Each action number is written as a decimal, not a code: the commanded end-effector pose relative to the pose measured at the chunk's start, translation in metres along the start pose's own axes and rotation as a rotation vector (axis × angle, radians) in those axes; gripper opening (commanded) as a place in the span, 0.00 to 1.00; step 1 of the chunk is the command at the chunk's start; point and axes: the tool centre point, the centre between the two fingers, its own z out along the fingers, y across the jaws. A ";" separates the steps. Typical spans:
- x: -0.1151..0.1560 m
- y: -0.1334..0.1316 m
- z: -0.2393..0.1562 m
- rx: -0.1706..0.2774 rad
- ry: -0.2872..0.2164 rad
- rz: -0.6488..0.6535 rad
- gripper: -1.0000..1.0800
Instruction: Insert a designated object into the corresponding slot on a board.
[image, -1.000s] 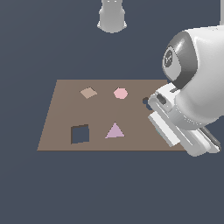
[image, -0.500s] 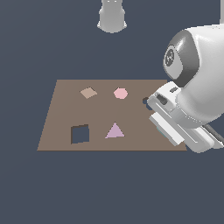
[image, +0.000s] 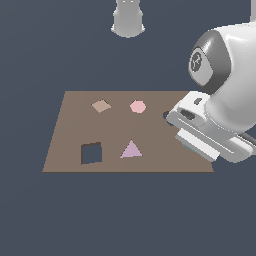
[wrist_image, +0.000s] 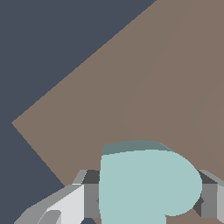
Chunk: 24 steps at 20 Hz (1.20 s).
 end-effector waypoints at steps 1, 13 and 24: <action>-0.005 0.001 -0.001 0.001 0.000 -0.089 0.00; -0.032 0.018 -0.002 0.001 0.001 -0.593 0.00; -0.046 0.043 -0.004 0.001 0.001 -1.050 0.00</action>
